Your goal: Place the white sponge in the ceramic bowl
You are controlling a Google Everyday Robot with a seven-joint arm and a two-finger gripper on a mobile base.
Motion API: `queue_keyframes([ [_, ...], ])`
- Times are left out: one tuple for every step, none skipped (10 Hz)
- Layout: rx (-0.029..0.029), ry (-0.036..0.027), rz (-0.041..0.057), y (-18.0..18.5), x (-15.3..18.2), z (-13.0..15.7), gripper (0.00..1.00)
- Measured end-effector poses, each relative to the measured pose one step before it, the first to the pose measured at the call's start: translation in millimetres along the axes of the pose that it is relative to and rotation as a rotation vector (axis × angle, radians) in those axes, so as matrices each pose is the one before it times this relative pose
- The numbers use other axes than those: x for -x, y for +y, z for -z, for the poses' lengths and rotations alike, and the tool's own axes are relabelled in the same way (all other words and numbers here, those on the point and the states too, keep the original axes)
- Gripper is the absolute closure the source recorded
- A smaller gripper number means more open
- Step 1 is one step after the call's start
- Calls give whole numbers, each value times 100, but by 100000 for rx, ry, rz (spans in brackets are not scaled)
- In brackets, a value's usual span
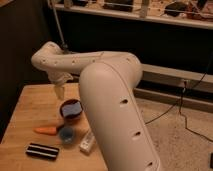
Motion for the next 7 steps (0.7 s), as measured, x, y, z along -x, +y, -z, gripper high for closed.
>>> queue_keyframes([
  [1356,-1285,-2942,-1186,-93,-62,20],
  [1489,-467,-2548,-852,-319,-221,20],
  [895,-207,-2294,-907,-493,-87,20],
  [237,-85,14,58,69,23,20],
  [498,-227,382,338,300,-11,20],
  [104,11,-174,-38,-74,-7,20],
  [-74,-43,-176,-99,-86,25,20],
])
